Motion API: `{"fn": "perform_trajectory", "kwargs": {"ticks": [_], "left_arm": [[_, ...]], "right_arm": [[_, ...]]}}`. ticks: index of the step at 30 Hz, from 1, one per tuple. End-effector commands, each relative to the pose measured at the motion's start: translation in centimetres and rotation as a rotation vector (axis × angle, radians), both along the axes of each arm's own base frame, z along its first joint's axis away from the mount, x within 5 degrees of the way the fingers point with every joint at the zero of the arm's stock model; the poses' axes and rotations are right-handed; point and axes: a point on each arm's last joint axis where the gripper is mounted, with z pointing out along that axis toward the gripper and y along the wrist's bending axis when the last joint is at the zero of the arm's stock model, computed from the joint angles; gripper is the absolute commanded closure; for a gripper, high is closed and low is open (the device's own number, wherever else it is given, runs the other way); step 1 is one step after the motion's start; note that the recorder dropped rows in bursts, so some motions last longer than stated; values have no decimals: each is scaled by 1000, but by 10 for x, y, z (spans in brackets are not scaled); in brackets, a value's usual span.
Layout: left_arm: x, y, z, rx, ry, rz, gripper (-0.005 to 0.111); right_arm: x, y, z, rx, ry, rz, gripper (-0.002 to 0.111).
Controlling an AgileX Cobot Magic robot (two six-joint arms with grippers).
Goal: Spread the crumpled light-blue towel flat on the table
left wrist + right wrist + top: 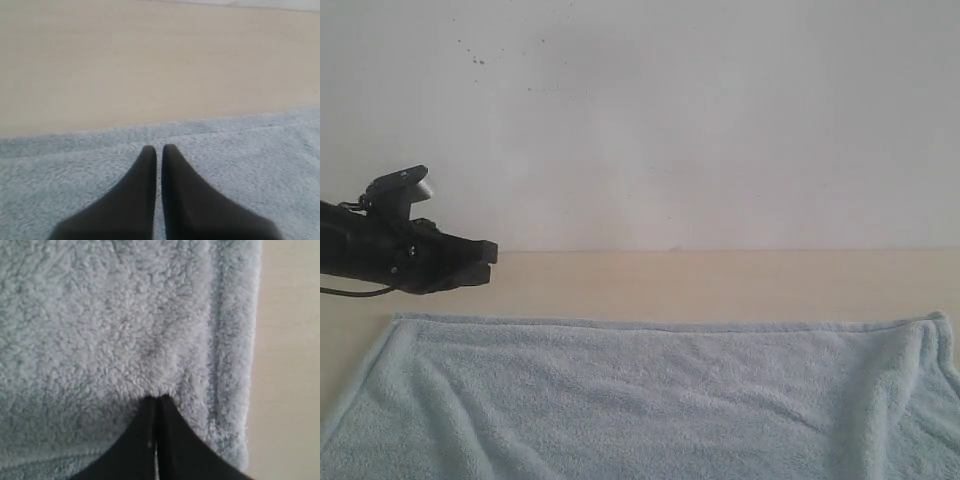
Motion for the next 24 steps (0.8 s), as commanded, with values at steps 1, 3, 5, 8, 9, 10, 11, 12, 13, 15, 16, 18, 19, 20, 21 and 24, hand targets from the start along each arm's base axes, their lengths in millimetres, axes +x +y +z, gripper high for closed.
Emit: {"fn": "perform_trajectory", "kwargs": {"ticks": [1,3,5,8,9,10,11,12,13,15,16,18,19,20,21,24], "left_arm": [[-3,-10,7,-39,-55,-94,103],[-3,-13,9,-50,-75,-128,103],[-3,-14,11,-69,-89,-133,103],[-3,-14,11,-71,-90,-131,103],[-3,-14,11,-71,-90,-131,103],[-3,-14,11,-71,-90,-131,103],[-3,-14,11,-71,-90,-131,103],[-3,-14,11,-71,-90,-131,103],[-3,-14,11,-71,-90,-131,103],[-3,-14,11,-73,-90,-130,103],[-3,-14,13,-69,-97,-125,103],[-4,-11,21,-51,-120,-102,103],[-6,-9,25,-34,-131,-80,103],[-8,-4,32,-7,-151,-40,103],[-11,1,39,26,-174,7,103],[-30,18,63,96,-232,169,103]], "right_arm": [[-3,-1,-10,-5,47,-36,108],[-5,-2,-12,-12,83,-37,108],[-10,-7,-14,-69,149,-49,108],[-16,-18,-13,-208,206,-95,108],[-16,-19,-13,-213,208,-99,108],[-15,-18,-13,-203,193,-102,108],[-13,-17,-13,-193,180,-107,108],[-7,-16,-8,-178,139,-123,108],[-3,-16,-3,-173,113,-132,108],[6,-13,16,-130,-2,-172,108],[9,-10,32,-86,-117,-182,108],[11,-5,50,-28,-248,-169,108],[12,-3,58,-5,-304,-164,108],[12,-1,65,16,-354,-155,108],[13,2,75,51,-427,-153,108],[14,8,92,113,-575,-111,108]]}}
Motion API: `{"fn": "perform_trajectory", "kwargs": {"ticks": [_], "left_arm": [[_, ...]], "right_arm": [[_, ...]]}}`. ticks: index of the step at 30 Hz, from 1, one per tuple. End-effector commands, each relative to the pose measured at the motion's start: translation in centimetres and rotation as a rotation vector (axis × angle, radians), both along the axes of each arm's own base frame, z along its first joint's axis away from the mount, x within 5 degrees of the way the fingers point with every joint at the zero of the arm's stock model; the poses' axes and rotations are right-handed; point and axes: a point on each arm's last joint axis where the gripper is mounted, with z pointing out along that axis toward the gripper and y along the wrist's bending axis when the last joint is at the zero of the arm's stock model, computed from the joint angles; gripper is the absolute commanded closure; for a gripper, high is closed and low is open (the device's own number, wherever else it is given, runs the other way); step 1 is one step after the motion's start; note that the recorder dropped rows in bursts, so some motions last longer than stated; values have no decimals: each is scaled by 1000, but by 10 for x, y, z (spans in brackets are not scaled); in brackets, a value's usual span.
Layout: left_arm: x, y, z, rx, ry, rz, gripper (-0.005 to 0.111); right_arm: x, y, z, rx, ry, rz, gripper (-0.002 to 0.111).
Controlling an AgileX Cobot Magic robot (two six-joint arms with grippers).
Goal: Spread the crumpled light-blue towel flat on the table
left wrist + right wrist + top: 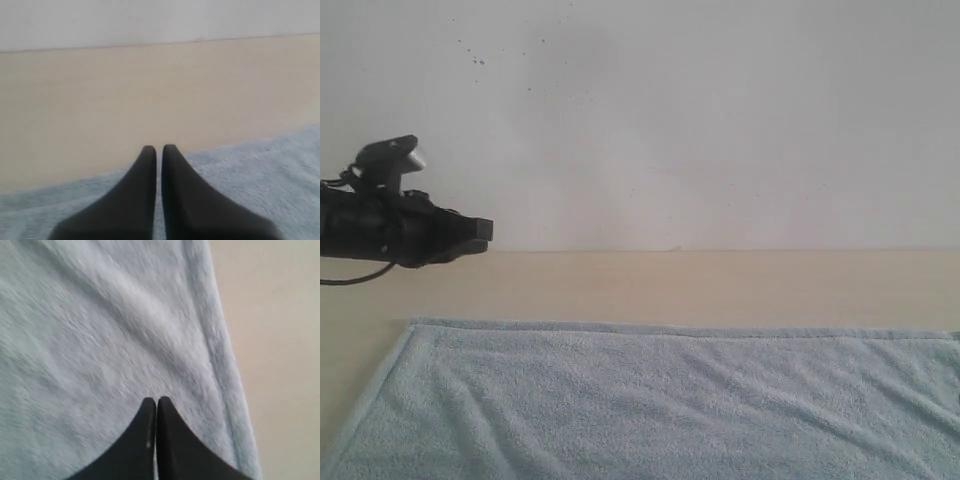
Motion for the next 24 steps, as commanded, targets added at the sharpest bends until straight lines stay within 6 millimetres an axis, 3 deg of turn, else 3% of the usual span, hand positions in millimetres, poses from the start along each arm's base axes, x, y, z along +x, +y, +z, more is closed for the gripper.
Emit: {"fn": "perform_trajectory", "kwargs": {"ticks": [1,3,7,11,15,17,20,24], "left_arm": [[-30,23,43,71,-111,236,103],[-53,33,56,103,-148,310,103],[-100,55,60,191,-170,481,103],[-156,73,68,189,-256,635,103],[-209,73,89,164,-468,577,103],[-235,72,91,181,-542,524,103],[-274,72,91,196,-656,483,103],[-324,73,85,206,-845,461,103]], "right_arm": [[2,7,27,58,-250,64,108],[0,9,29,68,-344,66,108],[-14,11,30,157,-506,-29,108],[-44,17,56,200,-736,-22,108],[-79,32,74,10,-921,281,108],[-89,38,72,13,-906,329,108],[-108,47,88,71,-1018,380,108],[-149,44,106,23,-1150,472,108]]}}
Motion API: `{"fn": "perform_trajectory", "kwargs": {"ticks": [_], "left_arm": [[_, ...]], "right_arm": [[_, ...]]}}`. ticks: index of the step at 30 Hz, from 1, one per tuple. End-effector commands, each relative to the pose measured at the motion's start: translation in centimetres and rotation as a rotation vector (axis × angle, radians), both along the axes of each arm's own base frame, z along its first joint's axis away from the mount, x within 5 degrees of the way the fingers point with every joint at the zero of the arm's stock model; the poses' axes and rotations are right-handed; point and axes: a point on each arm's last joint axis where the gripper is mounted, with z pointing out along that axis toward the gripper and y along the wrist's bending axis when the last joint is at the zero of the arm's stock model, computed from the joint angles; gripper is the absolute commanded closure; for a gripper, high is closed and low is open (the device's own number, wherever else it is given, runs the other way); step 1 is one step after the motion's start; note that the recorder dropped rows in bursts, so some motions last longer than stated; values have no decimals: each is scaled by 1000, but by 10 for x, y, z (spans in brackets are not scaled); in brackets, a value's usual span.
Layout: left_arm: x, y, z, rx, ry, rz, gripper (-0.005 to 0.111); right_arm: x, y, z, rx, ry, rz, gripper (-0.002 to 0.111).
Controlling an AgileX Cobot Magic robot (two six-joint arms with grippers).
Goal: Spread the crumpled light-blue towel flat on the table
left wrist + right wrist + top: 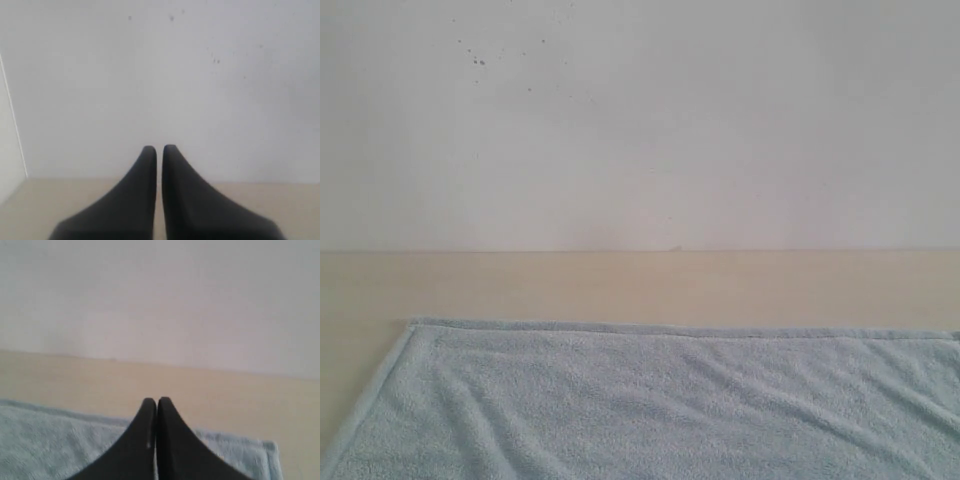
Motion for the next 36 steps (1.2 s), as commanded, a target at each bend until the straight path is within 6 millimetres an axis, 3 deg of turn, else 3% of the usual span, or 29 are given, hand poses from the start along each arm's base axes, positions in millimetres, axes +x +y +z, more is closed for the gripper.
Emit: {"fn": "perform_trajectory", "kwargs": {"ticks": [1,4,7,9,15,19,21,25,30,36], "left_arm": [[-53,-2,-11,79,-175,-63,103],[-75,-7,-26,87,-248,-130,103],[-74,-7,-30,87,-235,-132,103],[-68,-8,-36,90,-192,-146,103],[-54,-13,-71,27,-24,-195,103],[-50,-13,-99,11,67,-197,103],[-50,-14,-104,12,85,-205,103],[-50,-19,-107,40,117,-255,103],[-50,-19,-107,40,118,-255,103],[-50,-18,-107,40,116,-253,103]], "right_arm": [[-44,-4,14,-113,-143,54,108],[-71,-13,13,-131,-170,37,108],[-97,-20,15,-91,-281,24,108],[-98,-20,16,-42,-249,29,108],[-80,-14,-1,108,-67,41,108],[-61,-9,-39,121,143,20,108],[-55,-7,-60,135,214,11,108],[-49,-5,-91,106,177,33,108],[-49,-5,-93,1,181,49,108],[-49,-4,-92,151,201,24,108]]}}
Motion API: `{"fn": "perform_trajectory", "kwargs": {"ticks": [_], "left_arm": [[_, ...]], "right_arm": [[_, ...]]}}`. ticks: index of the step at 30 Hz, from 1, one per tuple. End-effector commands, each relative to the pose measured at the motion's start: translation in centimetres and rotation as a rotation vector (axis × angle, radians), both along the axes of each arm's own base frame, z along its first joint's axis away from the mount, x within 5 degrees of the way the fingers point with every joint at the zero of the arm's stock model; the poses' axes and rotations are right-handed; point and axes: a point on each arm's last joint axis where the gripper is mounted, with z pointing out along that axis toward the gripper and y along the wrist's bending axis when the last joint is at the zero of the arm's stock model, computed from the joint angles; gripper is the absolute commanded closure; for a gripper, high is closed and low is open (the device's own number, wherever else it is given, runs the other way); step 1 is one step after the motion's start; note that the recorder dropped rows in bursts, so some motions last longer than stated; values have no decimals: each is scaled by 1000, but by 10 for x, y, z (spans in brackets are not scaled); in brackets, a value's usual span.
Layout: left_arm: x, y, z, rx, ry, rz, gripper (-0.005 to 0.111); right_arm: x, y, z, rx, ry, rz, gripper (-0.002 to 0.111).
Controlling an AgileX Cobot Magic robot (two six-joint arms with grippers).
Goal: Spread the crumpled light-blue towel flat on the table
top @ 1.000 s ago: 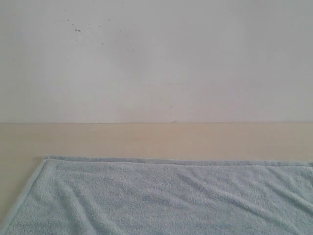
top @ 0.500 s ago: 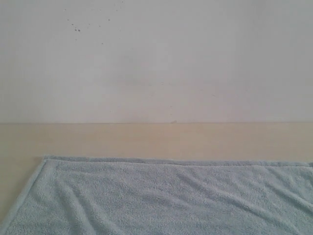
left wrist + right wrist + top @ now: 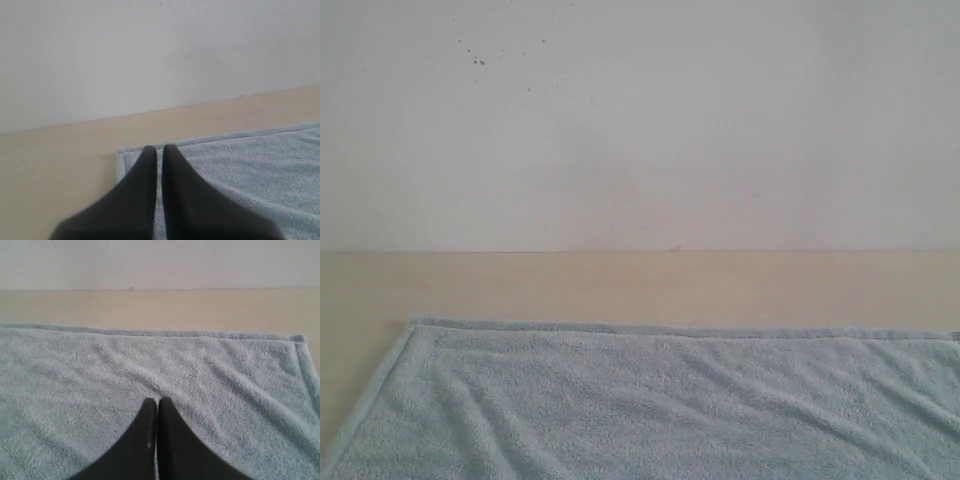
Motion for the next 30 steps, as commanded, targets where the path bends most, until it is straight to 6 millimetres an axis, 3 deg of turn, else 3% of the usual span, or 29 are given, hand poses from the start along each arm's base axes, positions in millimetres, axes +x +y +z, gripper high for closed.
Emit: {"fn": "perform_trajectory", "kwargs": {"ticks": [1,11,16,30], "left_arm": [[0,0,-1,-6,9,-4,103],[0,0,-1,-6,9,-4,103],[0,0,-1,-7,6,0,103],[-1,0,0,-8,-4,-1,103]], "right_arm": [[0,0,0,70,7,-17,108],[-2,-1,-6,51,71,-23,108],[-23,-14,-8,21,14,-140,108],[-24,-18,-9,-44,6,-192,108]]}}
